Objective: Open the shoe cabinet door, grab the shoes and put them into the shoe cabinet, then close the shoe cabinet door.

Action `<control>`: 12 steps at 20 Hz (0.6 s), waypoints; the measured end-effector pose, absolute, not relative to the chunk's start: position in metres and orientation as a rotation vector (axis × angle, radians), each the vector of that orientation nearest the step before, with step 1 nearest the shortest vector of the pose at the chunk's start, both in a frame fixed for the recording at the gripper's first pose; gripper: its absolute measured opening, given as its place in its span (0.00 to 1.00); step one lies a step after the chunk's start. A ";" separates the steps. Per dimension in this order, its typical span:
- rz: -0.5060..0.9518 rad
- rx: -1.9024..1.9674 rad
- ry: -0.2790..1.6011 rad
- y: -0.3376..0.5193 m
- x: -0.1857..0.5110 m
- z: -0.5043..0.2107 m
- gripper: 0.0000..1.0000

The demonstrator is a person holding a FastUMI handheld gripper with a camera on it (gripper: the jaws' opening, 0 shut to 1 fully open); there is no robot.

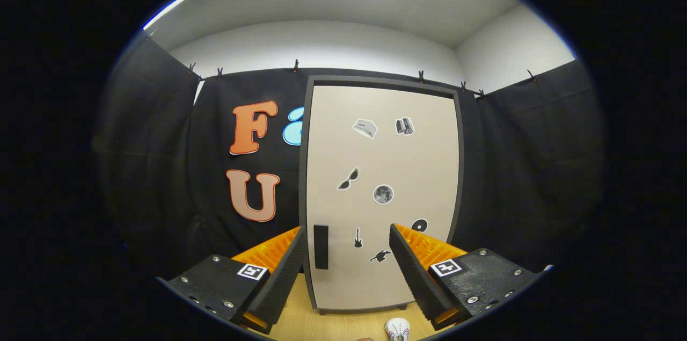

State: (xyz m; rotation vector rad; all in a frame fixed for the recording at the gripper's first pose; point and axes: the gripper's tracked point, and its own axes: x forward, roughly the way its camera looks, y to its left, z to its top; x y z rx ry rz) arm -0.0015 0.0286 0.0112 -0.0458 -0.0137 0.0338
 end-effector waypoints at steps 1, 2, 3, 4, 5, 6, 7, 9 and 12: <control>0.034 -0.046 -0.011 0.029 0.000 0.010 0.95; 0.034 -0.045 -0.008 0.031 0.001 0.009 0.95; 0.035 -0.044 -0.004 0.031 0.001 0.008 0.95; 0.036 -0.044 -0.002 0.032 0.002 0.008 0.95; 0.035 -0.044 0.001 0.033 0.003 0.007 0.95; 0.035 -0.045 0.002 0.035 0.004 0.005 0.95; 0.035 -0.045 0.004 0.035 0.004 0.005 0.95; 0.038 -0.046 0.005 0.037 0.005 0.005 0.95; 0.040 -0.050 0.006 0.040 0.008 0.003 0.95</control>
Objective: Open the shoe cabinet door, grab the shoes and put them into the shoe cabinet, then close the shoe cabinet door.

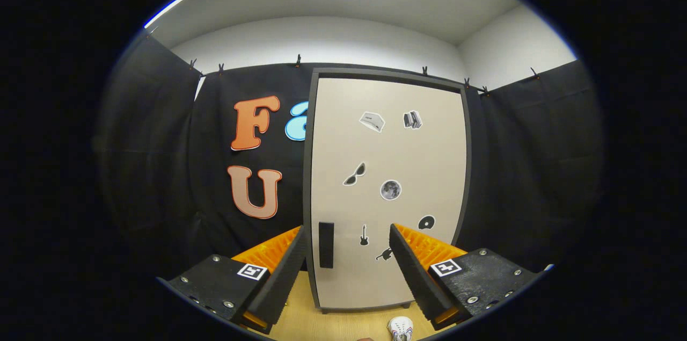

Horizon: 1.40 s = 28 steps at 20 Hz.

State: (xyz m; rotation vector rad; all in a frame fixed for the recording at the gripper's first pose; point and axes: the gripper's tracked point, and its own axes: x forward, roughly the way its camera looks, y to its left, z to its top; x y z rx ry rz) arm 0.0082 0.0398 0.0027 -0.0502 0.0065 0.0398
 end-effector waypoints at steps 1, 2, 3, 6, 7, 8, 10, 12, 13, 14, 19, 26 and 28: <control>0.040 -0.053 0.008 0.041 0.009 0.002 0.95; 0.040 -0.058 0.011 0.042 0.011 0.000 0.95; 0.040 -0.062 0.016 0.043 0.014 -0.003 0.95; 0.040 -0.076 0.036 0.049 0.023 -0.014 0.95; 0.039 -0.082 0.048 0.051 0.026 -0.020 0.95; 0.041 -0.087 0.060 0.054 0.030 -0.027 0.95; 0.048 -0.096 0.081 0.060 0.042 -0.039 0.95; 0.047 -0.109 0.106 0.065 0.054 -0.055 0.95; 0.046 -0.115 0.118 0.069 0.060 -0.062 0.95; 0.047 -0.121 0.133 0.073 0.068 -0.070 0.95; 0.025 -0.123 0.195 0.079 0.110 -0.108 0.94; -0.004 -0.091 0.225 0.083 0.152 -0.132 0.88; -0.001 -0.084 0.226 0.086 0.160 -0.136 0.83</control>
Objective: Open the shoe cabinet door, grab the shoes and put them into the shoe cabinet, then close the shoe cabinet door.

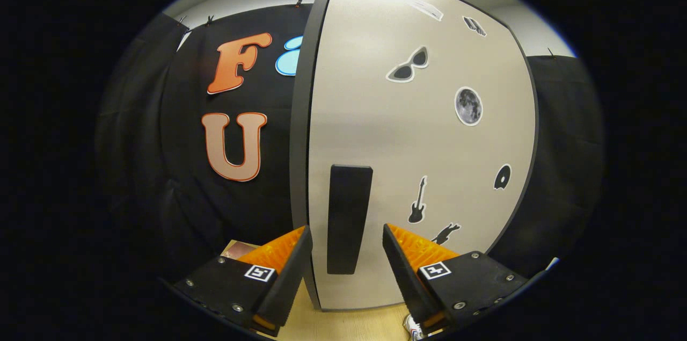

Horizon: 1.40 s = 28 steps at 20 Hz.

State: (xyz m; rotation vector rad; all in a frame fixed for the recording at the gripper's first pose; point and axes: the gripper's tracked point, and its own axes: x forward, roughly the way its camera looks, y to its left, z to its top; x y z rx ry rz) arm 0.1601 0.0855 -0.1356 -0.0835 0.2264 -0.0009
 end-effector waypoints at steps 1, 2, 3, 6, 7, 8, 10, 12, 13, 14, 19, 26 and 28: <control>-0.002 -0.083 0.227 0.086 0.164 -0.137 0.77; -0.001 -0.081 0.225 0.087 0.167 -0.137 0.74; 0.002 -0.078 0.224 0.088 0.170 -0.137 0.69; 0.022 -0.070 0.229 0.093 0.172 -0.139 0.60; 0.014 -0.087 0.219 0.091 0.172 -0.137 0.54; 0.007 -0.109 0.217 0.087 0.172 -0.138 0.51; 0.019 -0.087 0.219 0.088 0.171 -0.138 0.39; 0.031 -0.065 0.225 0.087 0.168 -0.138 0.34; 0.038 -0.075 0.221 0.087 0.165 -0.137 0.31; 0.045 -0.087 0.220 0.086 0.162 -0.137 0.30; 0.105 -0.072 0.222 0.076 0.123 -0.134 0.29; 0.110 -0.059 0.226 0.043 0.062 -0.131 0.26; 0.110 -0.061 0.225 0.033 0.045 -0.129 0.26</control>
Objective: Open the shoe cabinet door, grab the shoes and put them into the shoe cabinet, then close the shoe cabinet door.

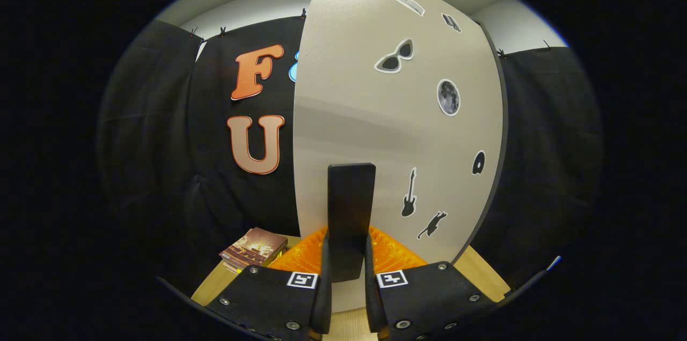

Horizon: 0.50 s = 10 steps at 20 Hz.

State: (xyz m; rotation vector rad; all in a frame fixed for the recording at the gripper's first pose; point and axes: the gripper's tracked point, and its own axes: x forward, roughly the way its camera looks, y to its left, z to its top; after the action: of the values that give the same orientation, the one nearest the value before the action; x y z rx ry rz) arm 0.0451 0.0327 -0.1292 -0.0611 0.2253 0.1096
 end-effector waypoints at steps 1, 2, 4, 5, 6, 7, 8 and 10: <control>0.109 -0.064 0.223 0.027 0.038 -0.129 0.26; 0.107 -0.060 0.221 0.020 0.031 -0.128 0.26; 0.100 -0.047 0.225 0.007 0.017 -0.127 0.26; 0.098 -0.050 0.226 0.001 0.009 -0.127 0.25; 0.094 -0.052 0.229 -0.006 0.001 -0.127 0.26; 0.090 -0.054 0.233 -0.014 -0.006 -0.126 0.26; 0.085 -0.055 0.235 -0.022 -0.014 -0.125 0.25; 0.067 -0.047 0.238 -0.042 -0.028 -0.124 0.25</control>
State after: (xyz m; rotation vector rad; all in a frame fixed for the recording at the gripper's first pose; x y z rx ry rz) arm -0.0284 -0.0420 -0.1235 -0.0468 0.2377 0.0672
